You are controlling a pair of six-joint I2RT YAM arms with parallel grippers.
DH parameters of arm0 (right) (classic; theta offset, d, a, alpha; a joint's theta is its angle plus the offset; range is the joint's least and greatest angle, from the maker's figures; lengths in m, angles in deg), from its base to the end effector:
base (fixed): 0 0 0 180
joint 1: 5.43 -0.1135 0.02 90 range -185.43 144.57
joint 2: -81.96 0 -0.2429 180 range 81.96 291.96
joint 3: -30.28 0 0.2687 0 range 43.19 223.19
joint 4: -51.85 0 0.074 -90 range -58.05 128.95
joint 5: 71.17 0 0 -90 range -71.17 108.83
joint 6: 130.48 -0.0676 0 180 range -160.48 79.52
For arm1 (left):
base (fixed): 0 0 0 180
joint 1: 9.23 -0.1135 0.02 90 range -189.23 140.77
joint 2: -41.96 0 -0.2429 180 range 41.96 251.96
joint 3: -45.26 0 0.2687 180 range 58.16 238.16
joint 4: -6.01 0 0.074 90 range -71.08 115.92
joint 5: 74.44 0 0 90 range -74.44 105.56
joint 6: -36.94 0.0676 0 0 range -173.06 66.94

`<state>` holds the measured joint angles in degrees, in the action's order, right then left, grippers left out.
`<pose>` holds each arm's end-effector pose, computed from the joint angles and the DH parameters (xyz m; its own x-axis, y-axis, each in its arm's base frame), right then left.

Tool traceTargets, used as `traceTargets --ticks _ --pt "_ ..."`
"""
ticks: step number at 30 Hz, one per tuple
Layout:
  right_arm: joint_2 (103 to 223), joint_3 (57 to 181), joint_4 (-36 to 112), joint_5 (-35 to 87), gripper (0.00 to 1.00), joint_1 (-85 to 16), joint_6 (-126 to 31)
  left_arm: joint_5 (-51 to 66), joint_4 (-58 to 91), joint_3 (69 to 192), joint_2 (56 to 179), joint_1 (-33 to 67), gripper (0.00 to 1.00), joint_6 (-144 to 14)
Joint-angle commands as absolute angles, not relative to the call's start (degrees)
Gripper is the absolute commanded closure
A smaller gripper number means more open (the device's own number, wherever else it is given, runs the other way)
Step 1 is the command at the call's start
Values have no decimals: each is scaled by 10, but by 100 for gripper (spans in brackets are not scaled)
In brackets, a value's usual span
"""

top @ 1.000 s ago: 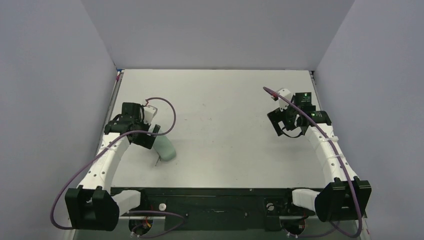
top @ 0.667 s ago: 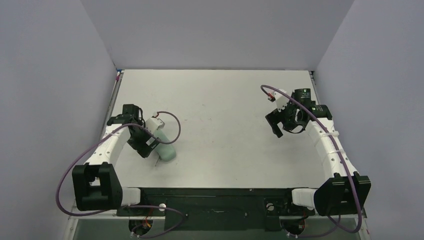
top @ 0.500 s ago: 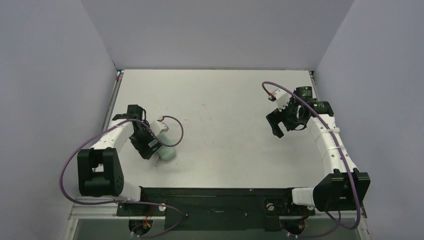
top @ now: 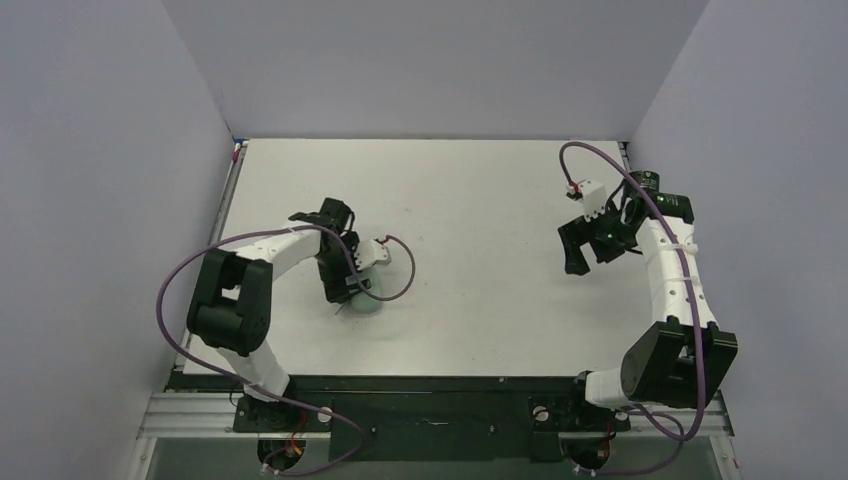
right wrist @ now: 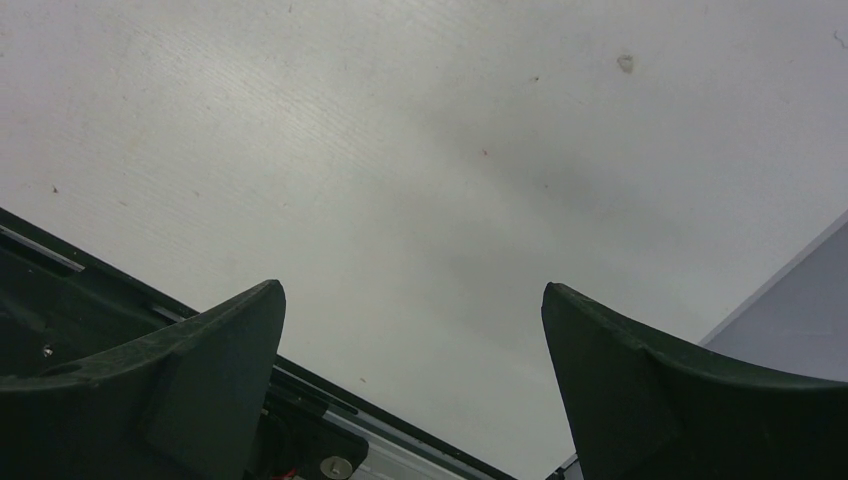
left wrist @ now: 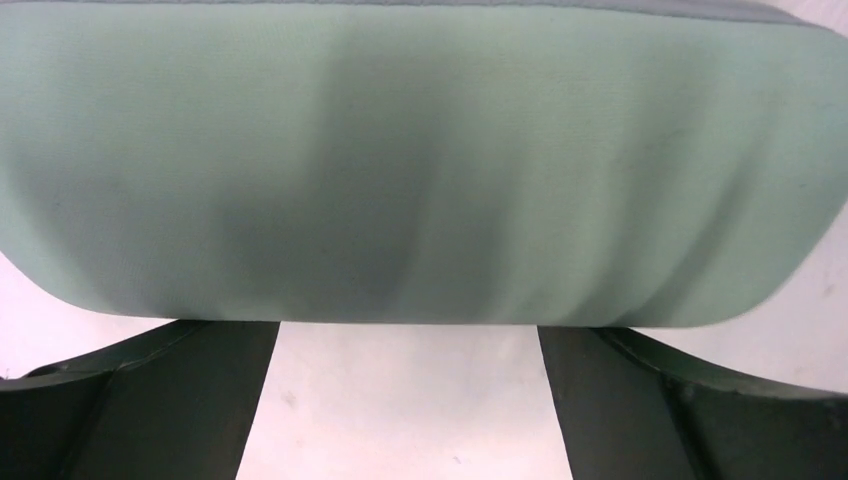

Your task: Open the umbrella

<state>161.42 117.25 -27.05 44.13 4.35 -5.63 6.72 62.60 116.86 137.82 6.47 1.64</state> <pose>0.2858 -0.0200 0.2594 -0.7774 -0.3902 -0.4933 -0.5179 0.8422 0.1500 0.2977 -0.0945 0.1057 -0.3118 0.9253 -0.2157 0.9438 0.3278 0.0421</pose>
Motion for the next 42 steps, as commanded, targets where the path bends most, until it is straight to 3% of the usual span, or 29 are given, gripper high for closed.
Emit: traceTargets --ticks 1,12,18,26,30,38,42 --pt "1603 1188 -301 470 4 67 -22 4 599 1258 1437 128 2 31" --pt "1530 1133 -319 448 5 94 30 -36 627 1494 1610 271 0 49" --pt "1515 1127 -320 460 6 93 32 -73 612 1555 1628 295 0 -19" --pt "1542 1145 -191 501 12 36 -233 -162 417 1387 1430 159 3 -214" --pt "1562 1133 -122 516 13 -20 -341 -194 376 1260 1294 123 3 -225" --pt "1617 1067 36 544 12 -131 -532 -238 234 992 1097 185 0 -301" --pt "1648 1041 95 553 12 -167 -591 -200 163 949 1097 244 9 -370"
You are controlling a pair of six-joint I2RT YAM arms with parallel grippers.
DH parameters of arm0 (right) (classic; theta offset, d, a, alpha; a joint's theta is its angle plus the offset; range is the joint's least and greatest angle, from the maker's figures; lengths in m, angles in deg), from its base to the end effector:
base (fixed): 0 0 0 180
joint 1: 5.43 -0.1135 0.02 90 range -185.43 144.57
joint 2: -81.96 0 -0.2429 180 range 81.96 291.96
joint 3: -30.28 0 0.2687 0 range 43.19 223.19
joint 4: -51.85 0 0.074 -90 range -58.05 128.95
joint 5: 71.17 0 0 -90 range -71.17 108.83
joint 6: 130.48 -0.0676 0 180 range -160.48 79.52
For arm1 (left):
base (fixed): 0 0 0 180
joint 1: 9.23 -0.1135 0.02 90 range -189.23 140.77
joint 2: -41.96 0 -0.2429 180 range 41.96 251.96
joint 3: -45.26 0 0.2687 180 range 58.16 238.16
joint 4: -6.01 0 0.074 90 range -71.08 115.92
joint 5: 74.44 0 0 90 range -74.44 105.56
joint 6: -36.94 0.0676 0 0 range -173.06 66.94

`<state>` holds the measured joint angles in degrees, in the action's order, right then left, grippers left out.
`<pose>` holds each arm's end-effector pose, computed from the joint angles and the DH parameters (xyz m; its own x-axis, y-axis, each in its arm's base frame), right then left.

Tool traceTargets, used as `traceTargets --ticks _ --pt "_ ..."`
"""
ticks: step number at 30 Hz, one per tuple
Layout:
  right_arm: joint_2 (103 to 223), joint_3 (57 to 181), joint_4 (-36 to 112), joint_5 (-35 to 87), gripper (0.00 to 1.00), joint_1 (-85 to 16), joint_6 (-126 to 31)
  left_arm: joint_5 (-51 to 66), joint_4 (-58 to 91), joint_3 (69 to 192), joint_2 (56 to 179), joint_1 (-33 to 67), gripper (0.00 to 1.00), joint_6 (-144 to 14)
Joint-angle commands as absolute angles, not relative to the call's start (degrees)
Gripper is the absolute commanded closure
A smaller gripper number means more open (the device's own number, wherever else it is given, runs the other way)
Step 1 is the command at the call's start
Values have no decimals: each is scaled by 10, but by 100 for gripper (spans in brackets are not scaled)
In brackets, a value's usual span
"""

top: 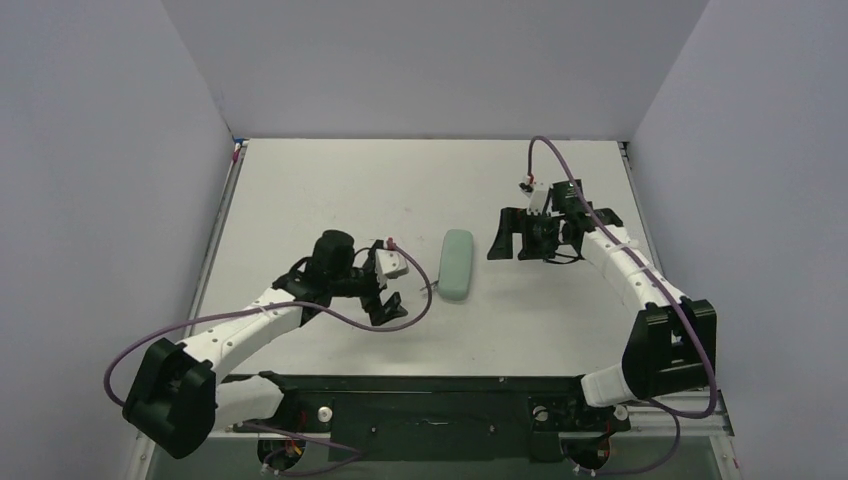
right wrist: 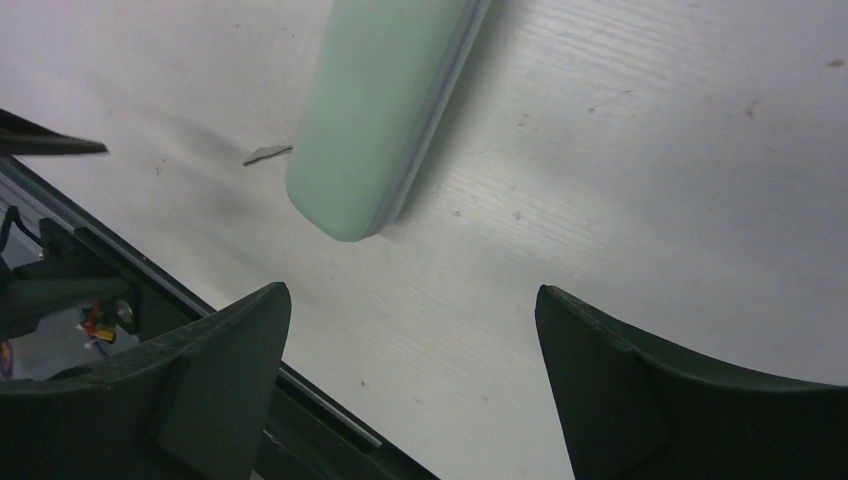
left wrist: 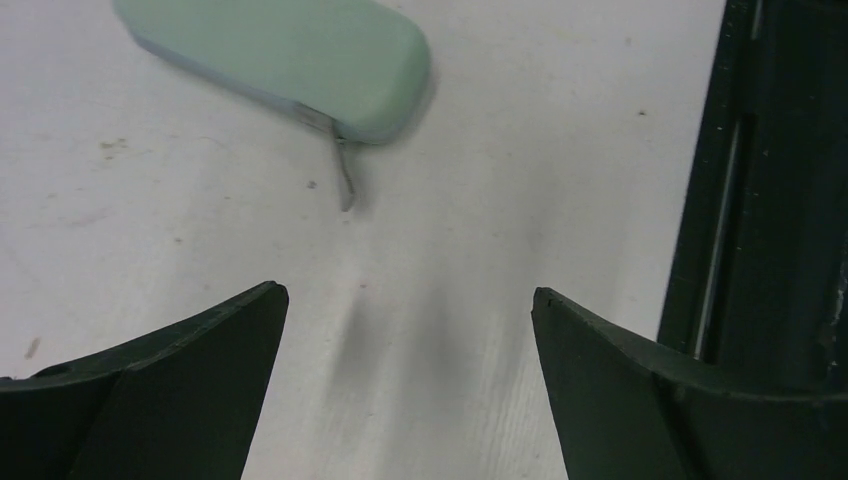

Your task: Open the umbrella

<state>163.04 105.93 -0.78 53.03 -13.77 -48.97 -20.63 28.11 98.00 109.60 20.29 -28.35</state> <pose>0.3097 0.0838 0.2178 -0.8916 -0.0073 -0.4528 -0.2857 0.7849 0.5499 0.2326 -0.1776 0.1917 -0.1380 0.4658 -0.8741 0.9529 0.3030 0.0110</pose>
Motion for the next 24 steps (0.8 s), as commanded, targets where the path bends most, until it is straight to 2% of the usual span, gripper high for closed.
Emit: traceTargets --ticks 1,3,5,13,24 --pt "1660 1039 110 556 13 -171 -597 -187 148 944 1105 255 10 -401" --pt "1678 1037 128 557 15 -181 -610 -173 110 931 1121 266 15 -437" --pt "1697 1037 147 558 17 -185 -623 -163 78 923 1141 273 28 -464" --pt "1777 1038 245 560 22 -196 -692 -186 20 935 1233 299 54 -451" --pt "1852 1034 332 561 29 -226 -749 -109 -66 922 1319 313 62 -433"
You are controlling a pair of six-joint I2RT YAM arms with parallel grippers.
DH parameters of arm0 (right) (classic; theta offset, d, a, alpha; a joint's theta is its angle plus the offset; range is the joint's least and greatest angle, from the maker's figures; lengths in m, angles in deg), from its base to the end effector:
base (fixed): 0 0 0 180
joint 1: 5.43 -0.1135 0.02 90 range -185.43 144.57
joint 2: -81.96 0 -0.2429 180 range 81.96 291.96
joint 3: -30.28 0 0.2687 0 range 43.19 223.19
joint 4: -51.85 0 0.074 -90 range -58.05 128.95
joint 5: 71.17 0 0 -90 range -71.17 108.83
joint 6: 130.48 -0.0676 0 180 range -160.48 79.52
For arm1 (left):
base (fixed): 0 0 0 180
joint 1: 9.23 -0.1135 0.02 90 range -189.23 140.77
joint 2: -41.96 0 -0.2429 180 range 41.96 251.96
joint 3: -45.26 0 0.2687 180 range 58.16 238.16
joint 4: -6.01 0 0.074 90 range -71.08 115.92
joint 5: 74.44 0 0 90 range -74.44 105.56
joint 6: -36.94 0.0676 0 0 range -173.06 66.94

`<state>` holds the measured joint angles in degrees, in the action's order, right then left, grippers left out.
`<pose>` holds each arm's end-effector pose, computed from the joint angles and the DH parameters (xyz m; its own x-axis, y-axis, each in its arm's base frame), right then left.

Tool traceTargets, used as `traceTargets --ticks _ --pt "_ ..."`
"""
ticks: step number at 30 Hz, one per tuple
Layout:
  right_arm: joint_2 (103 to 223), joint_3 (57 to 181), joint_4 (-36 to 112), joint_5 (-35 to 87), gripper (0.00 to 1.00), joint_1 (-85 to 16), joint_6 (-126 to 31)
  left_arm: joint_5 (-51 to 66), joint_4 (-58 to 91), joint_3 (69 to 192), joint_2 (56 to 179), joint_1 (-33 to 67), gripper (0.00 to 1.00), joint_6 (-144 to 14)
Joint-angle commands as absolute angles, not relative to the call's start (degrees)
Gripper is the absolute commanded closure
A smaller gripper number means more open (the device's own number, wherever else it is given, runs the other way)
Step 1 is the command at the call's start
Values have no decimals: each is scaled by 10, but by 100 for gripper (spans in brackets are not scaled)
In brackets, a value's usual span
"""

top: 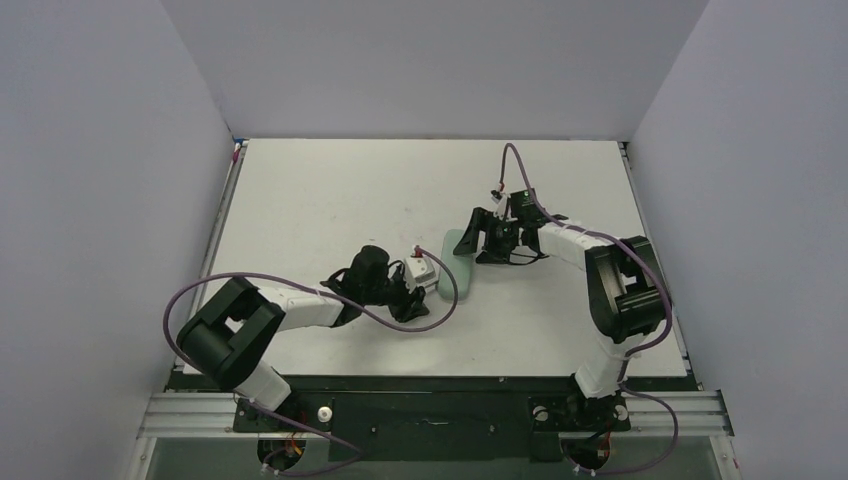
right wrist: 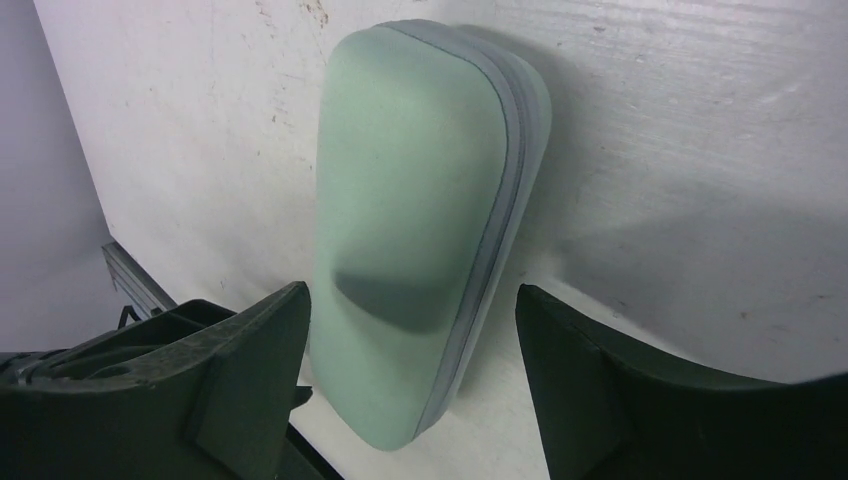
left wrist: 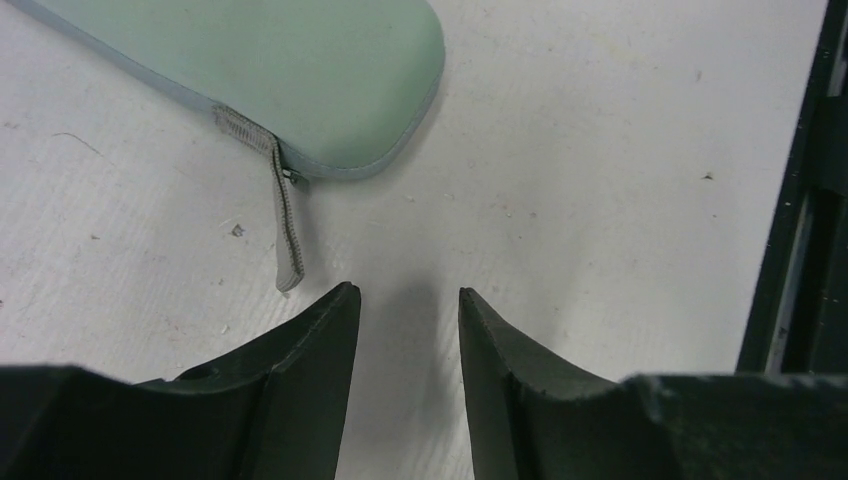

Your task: Open the umbrella

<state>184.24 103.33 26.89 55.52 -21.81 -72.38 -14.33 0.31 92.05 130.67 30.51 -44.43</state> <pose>0.3543 0.1462 0.1157 -0.9573 0.1603 -0.2407 -0.0656 0.6903 0.7205 0.2256 -0.2314 0.0985 -0.3197 0.4349 -0.8418 0.9218 0.3483 -0.1701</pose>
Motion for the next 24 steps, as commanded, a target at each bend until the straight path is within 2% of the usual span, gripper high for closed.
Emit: traceTargets --ticks 1,16,24 --pt "1855 1030 334 560 30 -227 -750 -100 -73 919 1324 314 62 -432" --pt "1878 983 358 557 50 -231 -753 -95 -171 904 1387 320 71 -422" --pt "1863 947 351 557 55 -231 -738 -89 -202 915 1422 323 71 -416"
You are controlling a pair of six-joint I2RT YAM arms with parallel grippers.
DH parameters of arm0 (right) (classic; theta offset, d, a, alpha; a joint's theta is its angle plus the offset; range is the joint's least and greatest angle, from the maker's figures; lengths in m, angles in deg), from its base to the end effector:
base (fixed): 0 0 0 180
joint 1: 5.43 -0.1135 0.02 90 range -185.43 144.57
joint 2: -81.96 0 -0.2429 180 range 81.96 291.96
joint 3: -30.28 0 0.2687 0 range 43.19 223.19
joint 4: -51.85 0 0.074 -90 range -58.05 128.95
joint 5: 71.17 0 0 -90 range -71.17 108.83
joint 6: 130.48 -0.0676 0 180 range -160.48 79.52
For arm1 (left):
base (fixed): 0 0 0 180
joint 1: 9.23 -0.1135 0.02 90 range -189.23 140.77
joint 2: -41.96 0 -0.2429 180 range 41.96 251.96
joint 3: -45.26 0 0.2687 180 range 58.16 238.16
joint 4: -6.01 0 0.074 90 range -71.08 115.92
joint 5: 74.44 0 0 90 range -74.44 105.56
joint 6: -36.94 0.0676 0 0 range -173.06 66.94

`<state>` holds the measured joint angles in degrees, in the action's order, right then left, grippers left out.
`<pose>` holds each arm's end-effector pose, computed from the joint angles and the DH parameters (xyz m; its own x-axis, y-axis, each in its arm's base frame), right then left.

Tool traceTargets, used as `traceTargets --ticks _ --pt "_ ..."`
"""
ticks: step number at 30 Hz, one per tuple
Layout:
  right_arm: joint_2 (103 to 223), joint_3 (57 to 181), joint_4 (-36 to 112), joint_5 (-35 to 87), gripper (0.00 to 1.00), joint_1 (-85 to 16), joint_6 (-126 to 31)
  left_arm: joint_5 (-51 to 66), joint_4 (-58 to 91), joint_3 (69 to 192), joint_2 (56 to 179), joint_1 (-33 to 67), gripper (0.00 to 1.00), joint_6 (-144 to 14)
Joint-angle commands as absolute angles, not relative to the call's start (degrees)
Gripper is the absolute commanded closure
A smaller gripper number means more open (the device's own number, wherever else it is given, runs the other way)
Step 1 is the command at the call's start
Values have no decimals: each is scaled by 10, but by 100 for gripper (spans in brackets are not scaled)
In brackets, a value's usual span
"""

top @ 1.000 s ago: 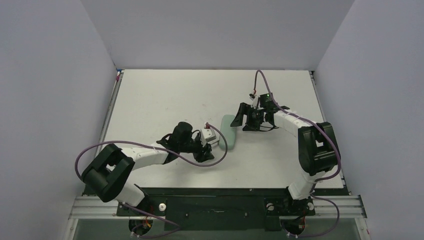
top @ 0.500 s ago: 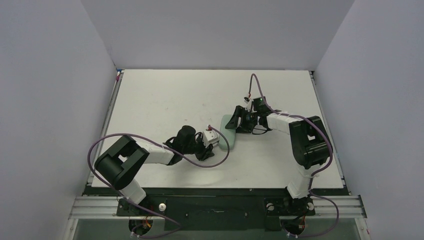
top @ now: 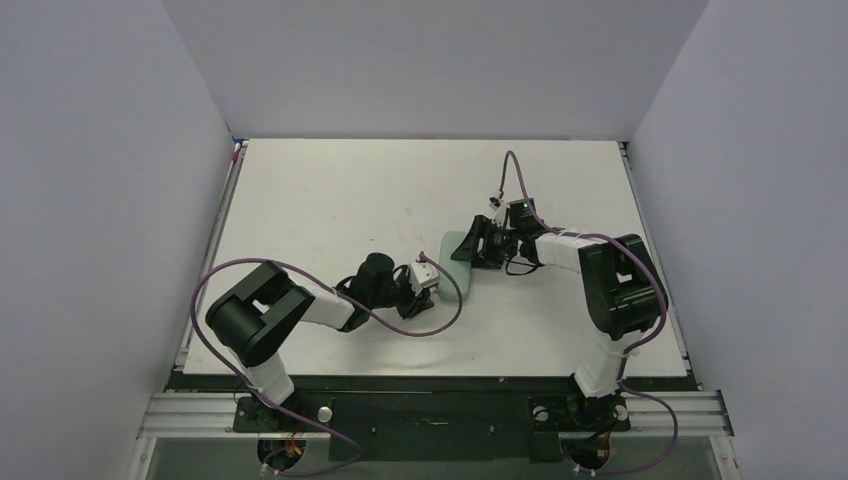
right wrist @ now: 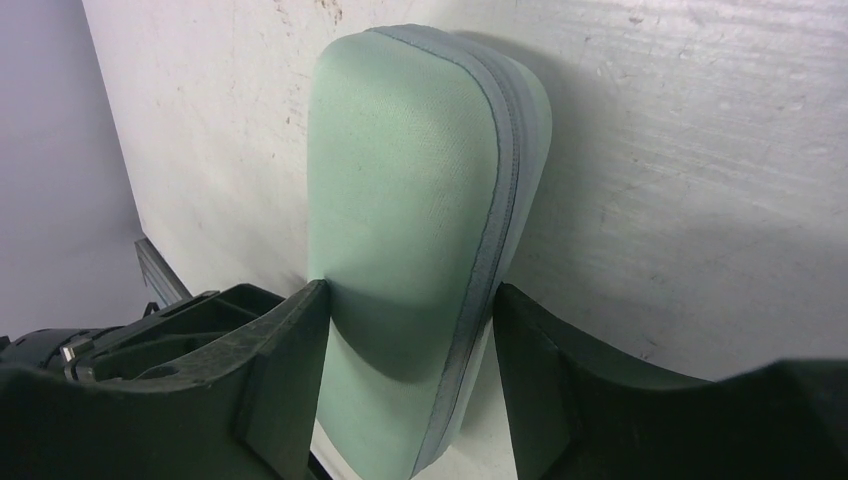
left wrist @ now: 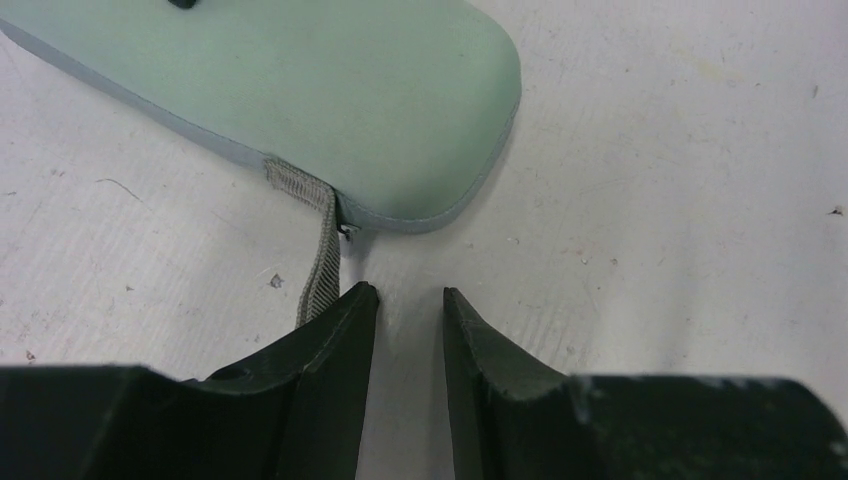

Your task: Open the umbrella

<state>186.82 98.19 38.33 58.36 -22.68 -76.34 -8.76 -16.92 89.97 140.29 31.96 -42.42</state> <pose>0.3476 0.1530 0.0895 -0.9576 0.1758 -0.2283 -0.0674 0.6336 0.7707 0.2309 -0.2390 0.0683 -0.2175 0.4139 -0.8840 0.9226 0.3827 -0.0478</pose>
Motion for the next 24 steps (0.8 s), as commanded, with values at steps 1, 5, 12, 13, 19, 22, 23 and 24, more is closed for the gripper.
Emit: traceTargets --ticks 1,5,12,13,19,22,23,24 --pt "1861 942 350 558 57 -231 -735 -87 -203 915 1424 324 72 -412" --pt "1861 936 343 559 60 -231 -726 -81 -211 918 1430 327 72 -401" --pt "1860 926 358 557 67 -229 -737 -101 -219 933 1448 337 74 -385" --pt "1860 923 365 557 69 -228 -745 -103 -218 936 1449 337 74 -389" --pt "1856 911 392 556 77 -227 -774 -96 -224 935 1457 348 81 -401" --pt "1850 901 412 554 83 -225 -785 -91 -220 935 1459 353 89 -402" --pt "1849 896 416 554 86 -223 -789 -94 -216 935 1458 354 91 -401" --pt "1849 891 425 554 87 -223 -796 -94 -214 934 1456 357 96 -397"
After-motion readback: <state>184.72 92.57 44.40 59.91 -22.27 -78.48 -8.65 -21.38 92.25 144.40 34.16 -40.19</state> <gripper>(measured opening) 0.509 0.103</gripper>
